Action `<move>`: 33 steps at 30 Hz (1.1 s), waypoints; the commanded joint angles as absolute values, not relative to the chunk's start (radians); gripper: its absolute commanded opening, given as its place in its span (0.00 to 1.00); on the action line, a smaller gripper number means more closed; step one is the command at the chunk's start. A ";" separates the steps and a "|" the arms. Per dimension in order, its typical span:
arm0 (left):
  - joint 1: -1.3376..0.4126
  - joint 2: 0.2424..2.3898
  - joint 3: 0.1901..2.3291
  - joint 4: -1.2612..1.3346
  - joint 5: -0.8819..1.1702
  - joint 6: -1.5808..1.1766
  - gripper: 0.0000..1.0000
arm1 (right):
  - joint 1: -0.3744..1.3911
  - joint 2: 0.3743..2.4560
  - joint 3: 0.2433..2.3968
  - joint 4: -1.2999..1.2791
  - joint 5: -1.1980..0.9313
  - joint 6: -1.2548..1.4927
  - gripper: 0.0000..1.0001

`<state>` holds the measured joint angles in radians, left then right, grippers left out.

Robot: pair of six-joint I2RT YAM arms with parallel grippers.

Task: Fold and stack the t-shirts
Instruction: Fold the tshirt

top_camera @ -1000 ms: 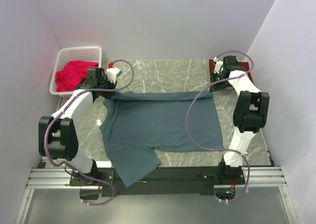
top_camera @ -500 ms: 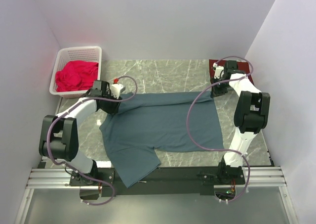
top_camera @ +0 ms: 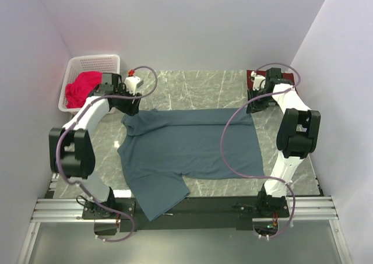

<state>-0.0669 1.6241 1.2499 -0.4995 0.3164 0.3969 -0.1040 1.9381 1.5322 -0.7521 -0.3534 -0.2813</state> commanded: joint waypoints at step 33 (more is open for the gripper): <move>-0.012 1.833 1.256 -0.583 0.189 0.288 0.34 | -0.026 1.948 1.600 -0.795 -0.400 -0.235 0.17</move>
